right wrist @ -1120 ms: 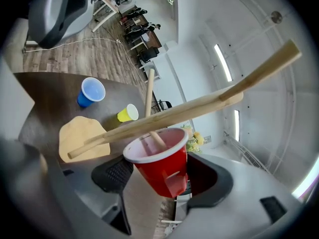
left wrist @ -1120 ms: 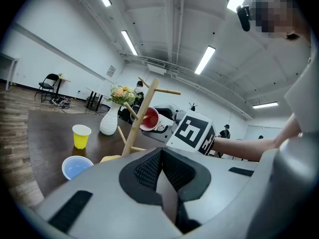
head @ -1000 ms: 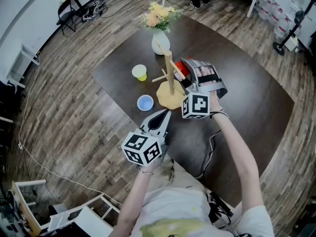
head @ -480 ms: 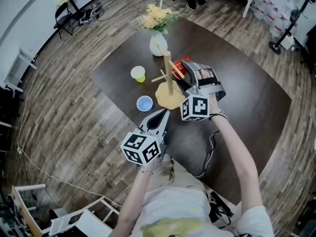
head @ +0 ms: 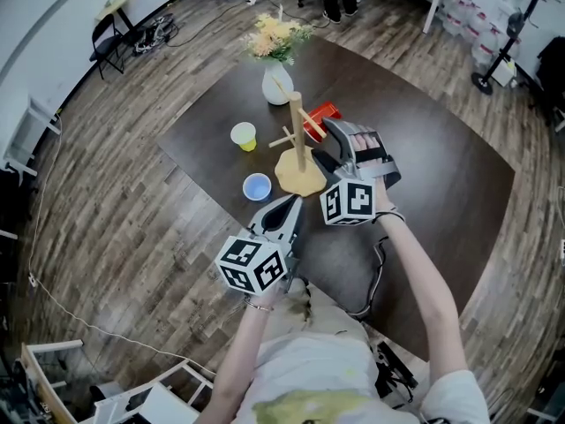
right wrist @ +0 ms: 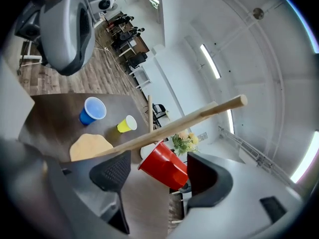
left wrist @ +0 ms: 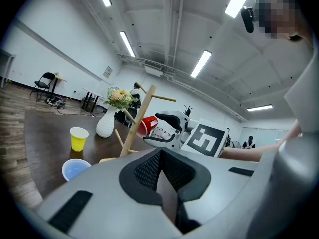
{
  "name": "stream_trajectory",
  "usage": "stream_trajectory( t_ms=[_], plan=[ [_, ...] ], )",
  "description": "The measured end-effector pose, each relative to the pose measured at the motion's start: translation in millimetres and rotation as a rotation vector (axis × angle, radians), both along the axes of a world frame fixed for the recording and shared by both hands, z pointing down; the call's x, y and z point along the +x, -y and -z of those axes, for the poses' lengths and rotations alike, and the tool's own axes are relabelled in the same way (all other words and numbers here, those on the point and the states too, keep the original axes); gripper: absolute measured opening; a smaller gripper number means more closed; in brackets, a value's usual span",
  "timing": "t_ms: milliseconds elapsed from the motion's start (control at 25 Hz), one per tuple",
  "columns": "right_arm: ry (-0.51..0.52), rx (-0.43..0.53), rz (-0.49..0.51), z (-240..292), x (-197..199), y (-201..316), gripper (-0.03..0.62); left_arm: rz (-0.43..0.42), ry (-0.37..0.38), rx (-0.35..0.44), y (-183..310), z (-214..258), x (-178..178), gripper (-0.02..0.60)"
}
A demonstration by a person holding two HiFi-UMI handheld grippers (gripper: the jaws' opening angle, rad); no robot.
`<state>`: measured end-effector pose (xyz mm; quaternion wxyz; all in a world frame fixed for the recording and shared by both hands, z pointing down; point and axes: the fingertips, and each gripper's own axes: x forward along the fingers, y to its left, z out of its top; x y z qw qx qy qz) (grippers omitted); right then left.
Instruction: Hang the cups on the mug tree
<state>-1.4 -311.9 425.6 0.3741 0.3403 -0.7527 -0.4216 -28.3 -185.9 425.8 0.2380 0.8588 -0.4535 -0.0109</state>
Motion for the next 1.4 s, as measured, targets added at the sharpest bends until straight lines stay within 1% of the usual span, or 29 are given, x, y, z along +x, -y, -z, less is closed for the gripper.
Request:
stream_trajectory(
  t_ms=[80,120,200,240,320,400,560,720,840,920,1000,1240,1400],
  plan=[
    [0.019,-0.006,-0.005,0.6,0.1,-5.4,0.356,-0.003,-0.002,0.004,-0.9,0.2,-1.2,0.023],
    [0.027,-0.01,-0.013,0.6,0.7,-7.9,0.342,-0.005,-0.001,0.006,-1.6,0.6,-2.0,0.023],
    [0.04,-0.018,-0.038,0.3,3.7,-12.4,0.233,-0.011,0.003,0.01,-3.6,2.1,-3.4,0.023],
    [0.05,-0.027,-0.049,-0.2,5.4,-14.7,0.198,-0.014,0.005,0.013,-4.6,2.9,-4.3,0.023],
    [0.075,-0.055,-0.066,-2.9,7.7,-19.7,0.173,-0.015,0.009,0.016,-7.1,3.4,-7.6,0.023],
    [0.096,-0.079,-0.081,-6.5,9.0,-24.9,0.132,-0.011,0.017,0.017,-10.2,2.5,-13.3,0.023],
    [0.158,-0.13,-0.118,-11.3,11.9,-34.4,0.075,0.002,0.045,0.019,-17.1,0.8,-26.3,0.023],
    [0.247,-0.186,-0.143,-15.0,10.5,-44.8,0.046,0.024,0.077,0.019,-24.8,-5.0,-42.0,0.023],
    [0.312,-0.265,-0.139,-20.8,2.2,-54.8,0.034,0.049,0.085,0.012,-29.7,-10.1,-56.8,0.023],
    [0.354,-0.33,-0.125,-24.8,-6.3,-61.7,0.029,0.07,0.089,0.009,-32.0,-12.7,-66.6,0.023],
    [0.387,-0.375,-0.105,-27.3,-15.5,-66.8,0.026,0.092,0.095,0.005,-33.0,-14.8,-76.3,0.023],
    [0.513,-0.543,-0.023,-37.5,-42.9,-84.0,0.025,0.168,0.108,-0.004,-34.2,-17.9,-99.5,0.023],
    [0.567,-0.647,0.006,-52.8,-56.7,-94.6,0.025,0.222,0.105,-0.016,-38.0,-20.8,-111.4,0.023]
  ],
)
